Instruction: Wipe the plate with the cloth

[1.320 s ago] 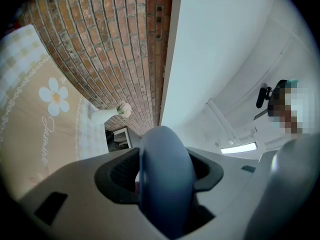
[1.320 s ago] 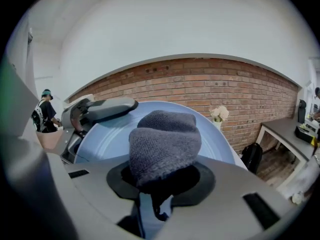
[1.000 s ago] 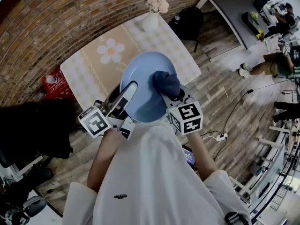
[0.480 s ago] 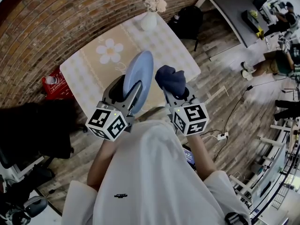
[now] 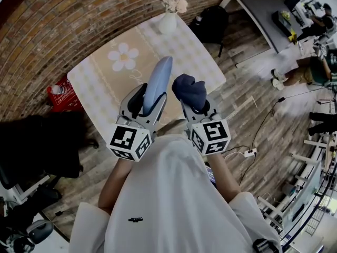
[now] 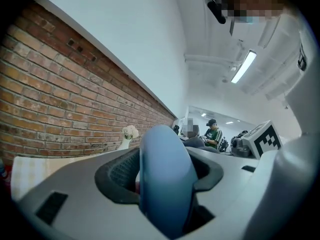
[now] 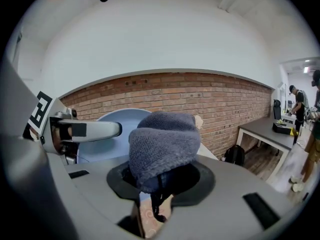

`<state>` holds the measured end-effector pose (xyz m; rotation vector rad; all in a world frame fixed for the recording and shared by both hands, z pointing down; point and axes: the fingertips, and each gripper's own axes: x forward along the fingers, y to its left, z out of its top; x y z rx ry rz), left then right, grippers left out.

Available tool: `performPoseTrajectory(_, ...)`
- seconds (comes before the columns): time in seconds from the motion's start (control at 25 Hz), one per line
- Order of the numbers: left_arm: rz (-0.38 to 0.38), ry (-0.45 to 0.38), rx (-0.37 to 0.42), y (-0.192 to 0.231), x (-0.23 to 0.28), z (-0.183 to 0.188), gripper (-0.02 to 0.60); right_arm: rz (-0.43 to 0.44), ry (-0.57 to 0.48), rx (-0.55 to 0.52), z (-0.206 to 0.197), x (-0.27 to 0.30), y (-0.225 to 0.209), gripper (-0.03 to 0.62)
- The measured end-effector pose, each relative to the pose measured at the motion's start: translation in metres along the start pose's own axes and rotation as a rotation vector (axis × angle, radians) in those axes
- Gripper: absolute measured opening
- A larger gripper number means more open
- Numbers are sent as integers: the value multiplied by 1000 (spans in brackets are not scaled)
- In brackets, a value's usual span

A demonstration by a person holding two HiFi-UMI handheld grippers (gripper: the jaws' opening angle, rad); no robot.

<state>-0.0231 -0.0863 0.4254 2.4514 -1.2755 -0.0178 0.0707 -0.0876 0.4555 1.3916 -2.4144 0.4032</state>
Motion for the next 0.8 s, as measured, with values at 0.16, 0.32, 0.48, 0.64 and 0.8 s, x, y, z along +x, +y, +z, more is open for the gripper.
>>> performPoseTrajectory(0.16, 2, -1, 5, 1, -2, 0, 259, -4, -2, 11, -2, 2, 1, 132)
performPoseTrajectory(0.32, 3, -2, 3, 1, -2, -1, 259, -6, -1, 12, -2, 2, 0, 132)
performPoseTrajectory(0.48, 0, -1, 0, 2, -2, -1, 259, -5, 2, 13, -3, 3, 0, 132)
performPoseTrajectory(0.64, 1, -2, 1, 3, -2, -1, 259, -2, 3, 12, -3, 4, 1, 132)
performPoseTrajectory(0.8, 1, -2, 0, 4, -4, -1, 259, 3, 3, 13, -3, 5, 4, 132)
